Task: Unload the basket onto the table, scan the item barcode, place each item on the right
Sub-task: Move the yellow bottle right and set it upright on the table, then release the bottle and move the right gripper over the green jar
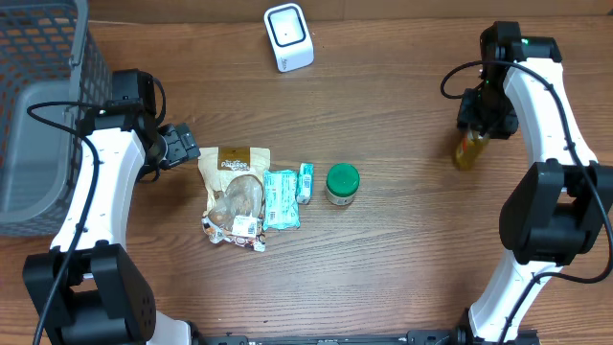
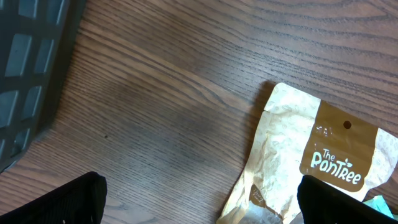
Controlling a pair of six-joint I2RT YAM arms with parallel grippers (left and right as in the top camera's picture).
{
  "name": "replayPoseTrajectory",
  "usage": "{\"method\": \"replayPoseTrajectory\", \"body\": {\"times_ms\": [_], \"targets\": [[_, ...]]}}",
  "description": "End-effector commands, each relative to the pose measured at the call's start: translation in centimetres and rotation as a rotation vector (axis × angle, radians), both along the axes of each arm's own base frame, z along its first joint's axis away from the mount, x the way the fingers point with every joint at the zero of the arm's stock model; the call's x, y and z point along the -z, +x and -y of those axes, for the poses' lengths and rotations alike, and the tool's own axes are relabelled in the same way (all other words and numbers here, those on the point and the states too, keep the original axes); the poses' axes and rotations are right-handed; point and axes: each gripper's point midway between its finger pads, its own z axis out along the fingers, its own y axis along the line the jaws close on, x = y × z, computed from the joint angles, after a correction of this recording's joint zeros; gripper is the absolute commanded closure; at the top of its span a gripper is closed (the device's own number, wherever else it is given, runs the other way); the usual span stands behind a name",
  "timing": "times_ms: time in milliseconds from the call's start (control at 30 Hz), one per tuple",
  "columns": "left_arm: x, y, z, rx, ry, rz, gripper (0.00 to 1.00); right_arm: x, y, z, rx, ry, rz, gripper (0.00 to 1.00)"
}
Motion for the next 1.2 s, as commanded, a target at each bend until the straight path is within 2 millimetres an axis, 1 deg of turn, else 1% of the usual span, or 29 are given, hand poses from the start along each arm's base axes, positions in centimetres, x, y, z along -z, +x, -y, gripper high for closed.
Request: {"method": "replayPoseTrajectory", "body": {"times_ms": [0,33,67,167,233,300,367,400,467,533,600,633,733,867,1000,1167], "targets": [[-0.9,0.1,0.0,0.022,0.007,0.024,0.0,-0.2,0.2,0.2,0.004,-0.015,0.011,0.18],[-0.9,0.1,0.0,0.022,0.007,0.024,0.0,-0.2,0.2,0.2,0.004,-0.014,0.013,0.05],[-0.9,0.1,0.0,0.022,0.007,0.024,0.01,-0.3,0.3,0.3,0.004,-0.015,0.015,0.0],[-0.9,0.1,0.0,0.022,0.007,0.024,0.01,-1.0,0.8,0.3,0.004,-0.016,0.038,0.0],[-0.9,0.1,0.0,0.022,0.007,0.024,0.0,-2.4,1.2,0.3,0.005,-0.018,0.064,0.0],[-0.9,0.1,0.0,0.022,0.007,0.024,0.0,-4.8,1.7,0.2,0.002,-0.02,0.107,0.0],[-0.9,0.1,0.0,0.022,0.007,0.024,0.0,-7.4,2.0,-0.3,-0.01,-0.019,0.154,0.0],[-0.9,0.1,0.0,0.022,0.007,0.024,0.0,-9.9,2.1,-1.2,-0.027,-0.013,0.202,0.0],[-0.9,0.1,0.0,0.022,0.007,0.024,0.0,-12.4,2.1,-3.1,-0.058,0.046,0.264,0.0],[-0.9,0.1,0.0,0.022,0.007,0.024,0.0,-14.2,2.1,-5.4,-0.096,0.124,0.32,0.0],[-0.9,0.1,0.0,0.022,0.007,0.024,0.01,-15.5,2.0,-7.7,-0.135,0.208,0.361,0.0],[-0.9,0.1,0.0,0.022,0.007,0.024,0.0,-15.8,1.8,-8.5,-0.149,0.239,0.367,0.0],[-0.9,0.1,0.0,0.022,0.007,0.024,0.0,-15.7,1.3,-11.0,-0.184,0.342,0.345,0.0],[-0.9,0.1,0.0,0.022,0.007,0.024,0.0,-15.2,0.5,-13.2,-0.215,0.422,0.306,0.0],[-0.9,0.1,0.0,0.022,0.007,0.024,0.0,-14.2,-0.2,-14.8,-0.244,0.436,0.262,0.0],[-0.9,0.1,0.0,0.022,0.007,0.024,0.01,-12.3,-1.5,-17.2,-0.295,0.442,0.191,0.0]]}}
